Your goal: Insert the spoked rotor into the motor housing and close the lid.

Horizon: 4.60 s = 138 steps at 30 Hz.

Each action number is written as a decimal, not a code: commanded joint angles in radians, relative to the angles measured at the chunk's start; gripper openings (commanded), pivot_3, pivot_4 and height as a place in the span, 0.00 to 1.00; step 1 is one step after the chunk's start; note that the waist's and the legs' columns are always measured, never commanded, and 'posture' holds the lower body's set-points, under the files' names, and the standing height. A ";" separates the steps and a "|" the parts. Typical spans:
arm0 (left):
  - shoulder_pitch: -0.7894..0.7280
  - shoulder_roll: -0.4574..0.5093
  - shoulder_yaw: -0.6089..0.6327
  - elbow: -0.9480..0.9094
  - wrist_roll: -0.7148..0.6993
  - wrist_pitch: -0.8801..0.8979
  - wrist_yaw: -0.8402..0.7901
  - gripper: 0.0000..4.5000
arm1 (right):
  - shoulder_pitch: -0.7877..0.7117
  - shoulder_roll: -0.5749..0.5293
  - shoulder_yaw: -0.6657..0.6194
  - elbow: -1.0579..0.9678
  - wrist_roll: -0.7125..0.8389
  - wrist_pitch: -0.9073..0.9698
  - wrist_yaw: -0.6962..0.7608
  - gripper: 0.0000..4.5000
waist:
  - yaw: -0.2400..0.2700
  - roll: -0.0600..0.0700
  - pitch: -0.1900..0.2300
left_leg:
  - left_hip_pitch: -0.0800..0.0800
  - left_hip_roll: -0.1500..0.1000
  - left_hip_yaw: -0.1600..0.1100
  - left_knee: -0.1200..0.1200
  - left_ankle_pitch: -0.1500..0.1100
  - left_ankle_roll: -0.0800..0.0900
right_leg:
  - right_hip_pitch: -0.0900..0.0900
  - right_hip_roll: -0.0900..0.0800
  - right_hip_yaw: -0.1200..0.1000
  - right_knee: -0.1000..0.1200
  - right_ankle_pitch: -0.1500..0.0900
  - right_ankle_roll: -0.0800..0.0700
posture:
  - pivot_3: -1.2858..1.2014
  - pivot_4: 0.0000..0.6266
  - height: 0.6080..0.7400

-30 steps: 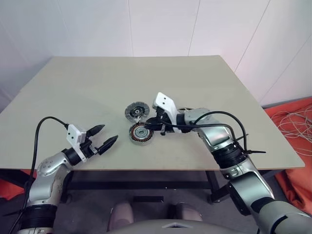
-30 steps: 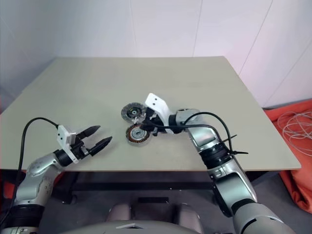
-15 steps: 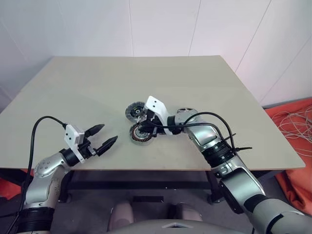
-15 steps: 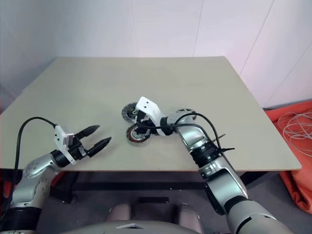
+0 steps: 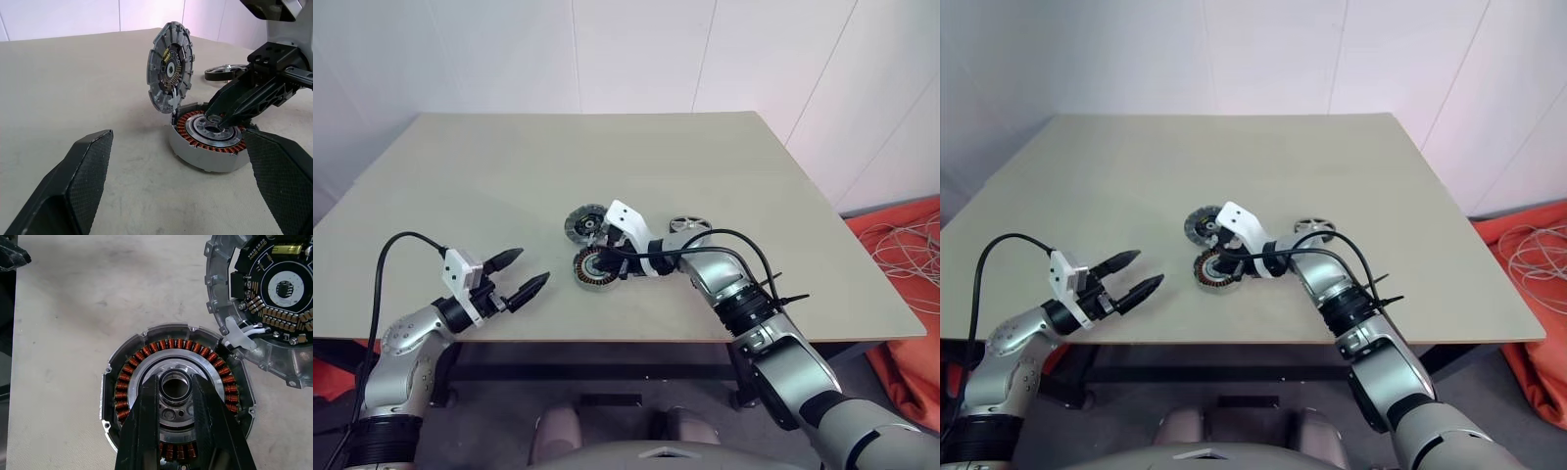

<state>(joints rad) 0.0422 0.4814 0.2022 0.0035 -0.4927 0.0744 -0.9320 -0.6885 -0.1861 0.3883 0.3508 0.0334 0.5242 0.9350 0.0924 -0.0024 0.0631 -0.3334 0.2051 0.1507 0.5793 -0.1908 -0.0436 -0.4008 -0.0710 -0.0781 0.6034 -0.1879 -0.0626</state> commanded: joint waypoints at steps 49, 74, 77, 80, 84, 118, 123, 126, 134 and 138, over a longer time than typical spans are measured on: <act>-0.046 0.011 0.015 0.002 0.003 -0.016 0.003 1.00 | -0.002 0.006 0.009 0.010 -0.006 -0.017 -0.007 0.14 | 0.000 0.000 0.000 | 0.000 0.000 0.000 0.000 0.000 0.000 | 0.000 0.000 0.000 0.000 0.000 0.000 | 0.52 0.00 1.00; -0.055 0.006 0.006 0.005 0.008 -0.014 0.005 1.00 | -0.039 0.028 -0.063 -0.122 0.077 0.100 0.009 0.99 | 0.001 0.000 0.000 | 0.000 0.000 0.000 0.000 0.000 0.000 | 0.000 0.000 0.000 0.000 0.000 0.000 | 0.52 0.00 1.00; -0.058 0.005 0.004 0.007 0.010 -0.014 0.005 1.00 | -0.059 0.029 -0.090 -0.154 0.107 0.128 0.005 0.99 | 0.001 0.000 0.000 | 0.000 0.000 0.000 0.000 0.000 0.000 | 0.000 0.000 0.000 0.000 0.000 0.000 | 0.52 0.00 1.00; -0.058 0.005 0.003 0.007 0.010 -0.015 0.006 1.00 | -0.062 0.019 -0.097 -0.166 0.119 0.134 0.003 0.95 | 0.001 0.000 0.000 | 0.000 0.000 0.000 0.000 0.000 0.000 | 0.000 0.000 0.000 0.000 0.000 0.000 | 0.52 0.00 1.00; -0.060 0.004 0.002 0.009 0.013 -0.017 0.007 1.00 | -0.039 -0.007 -0.098 -0.153 0.116 0.096 0.000 0.71 | 0.002 0.000 0.000 | -0.001 0.000 0.000 -0.001 0.000 0.000 | 0.000 0.000 0.000 0.000 0.000 0.000 | 0.52 0.00 1.00; -0.061 0.006 0.003 0.005 0.012 -0.015 0.012 1.00 | 0.055 0.027 -0.045 0.061 0.065 -0.054 -0.058 0.00 | 0.000 0.000 0.000 | 0.004 0.000 0.000 0.000 0.000 0.000 | 0.004 0.000 0.000 -0.001 0.000 0.000 | 0.52 0.00 1.00; -0.064 0.006 0.001 0.008 0.013 -0.016 0.013 1.00 | 0.035 0.056 -0.133 -0.003 0.140 -0.015 -0.073 0.00 | 0.000 0.000 0.000 | 0.002 0.000 0.000 0.000 0.000 0.000 | 0.002 0.000 0.000 -0.001 0.000 0.000 | 0.52 0.00 1.00; -0.064 0.006 0.000 0.008 0.014 -0.016 0.013 1.00 | 0.030 0.065 -0.165 -0.047 0.175 0.010 -0.075 0.00 | 0.000 0.000 0.000 | 0.001 0.000 0.000 0.000 0.000 0.000 | 0.001 0.000 0.000 -0.001 0.000 0.000 | 0.52 0.00 1.00; -0.066 0.006 -0.002 0.013 0.014 -0.017 0.011 1.00 | 0.076 0.026 -0.100 -0.053 0.135 -0.003 -0.046 0.00 | 0.001 0.000 0.000 | 0.000 0.000 0.000 -0.001 0.000 0.000 | 0.000 0.000 0.000 0.000 0.000 0.000 | 0.52 0.00 1.00; -0.065 0.006 -0.002 0.013 0.014 -0.017 0.012 1.00 | 0.109 -0.023 -0.009 -0.014 0.063 -0.031 -0.021 0.00 | 0.001 0.000 0.000 | 0.000 -0.001 0.000 -0.001 0.000 0.000 | 0.000 0.000 0.000 -0.001 0.000 0.000 | 0.52 0.00 1.00</act>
<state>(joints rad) -0.0062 0.4808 0.1916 0.0363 -0.4796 0.0714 -0.9212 -0.5811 -0.1978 0.3477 0.3287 0.1353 0.4954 0.9073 0.0931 -0.0021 0.0628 -0.3329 0.2045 0.1509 0.5783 -0.1908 -0.0438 -0.4000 -0.0711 -0.0780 0.6026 -0.1881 -0.0624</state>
